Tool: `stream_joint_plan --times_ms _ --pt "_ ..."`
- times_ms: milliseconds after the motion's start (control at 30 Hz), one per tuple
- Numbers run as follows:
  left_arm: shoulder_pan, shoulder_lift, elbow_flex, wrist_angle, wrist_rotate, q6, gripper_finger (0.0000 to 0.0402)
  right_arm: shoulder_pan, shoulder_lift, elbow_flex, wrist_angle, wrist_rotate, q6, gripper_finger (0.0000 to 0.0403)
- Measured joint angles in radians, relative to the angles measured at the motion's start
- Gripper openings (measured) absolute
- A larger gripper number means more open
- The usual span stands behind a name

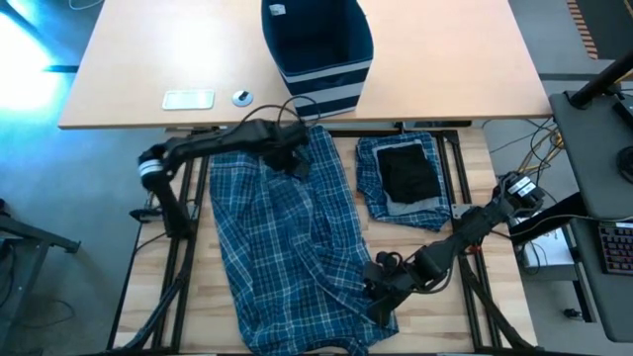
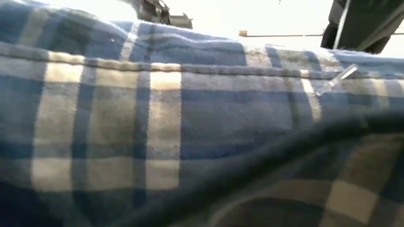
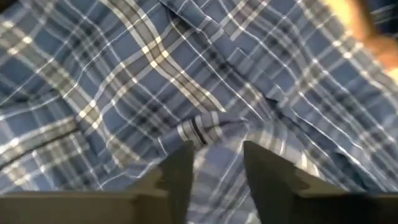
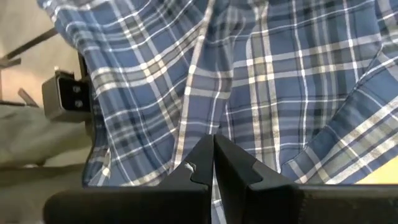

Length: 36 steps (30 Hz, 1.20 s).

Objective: Fold Laundry from Bin
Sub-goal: Fold the blue patterned long sleeve

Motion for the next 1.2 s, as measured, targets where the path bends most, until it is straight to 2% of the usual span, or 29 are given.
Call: stream_joint_plan --times_ms 133,267,367,500,667,800,900,967,1067,1200 --pt "0.035 0.05 0.022 -0.022 0.029 0.105 0.0197 -0.029 0.0 0.0 0.023 -0.007 0.024 0.0009" --pt "0.023 0.007 0.025 -0.114 0.026 0.212 0.0252 -0.073 0.0 0.0 0.091 -0.009 0.005 0.0009" --pt "0.016 -0.053 -0.031 -0.155 0.024 0.241 0.0278 -0.114 0.0 0.0 0.101 -0.002 -0.017 0.0009" --pt "0.067 -0.092 -0.193 -0.104 0.099 0.227 0.0296 -0.172 0.0 0.0 0.103 -0.003 -0.025 0.0009" --pt "0.101 -0.114 -0.386 0.019 0.193 0.114 0.0298 -0.199 0.0 0.0 0.106 -0.044 -0.047 0.0009" --pt "0.072 -0.19 -0.5 0.062 0.197 0.01 0.0292 -0.199 0.0 0.0 0.103 -0.055 -0.052 0.0009" --pt "0.069 -0.278 -0.597 0.198 0.277 -0.096 0.0287 -0.199 0.0 -0.002 0.098 -0.054 -0.057 0.0009" --pt "0.083 -0.35 -0.664 0.358 0.309 -0.205 0.0284 -0.2 0.0 -0.002 0.098 -0.054 -0.065 0.0009" --pt "0.11 -0.443 -0.768 0.557 0.305 -0.378 0.0284 -0.202 0.0 -0.003 0.095 -0.054 -0.07 0.0009" --pt "0.138 -0.496 -0.862 0.632 0.268 -0.524 0.0284 -0.202 0.0 -0.003 0.094 -0.054 -0.064 0.0009"
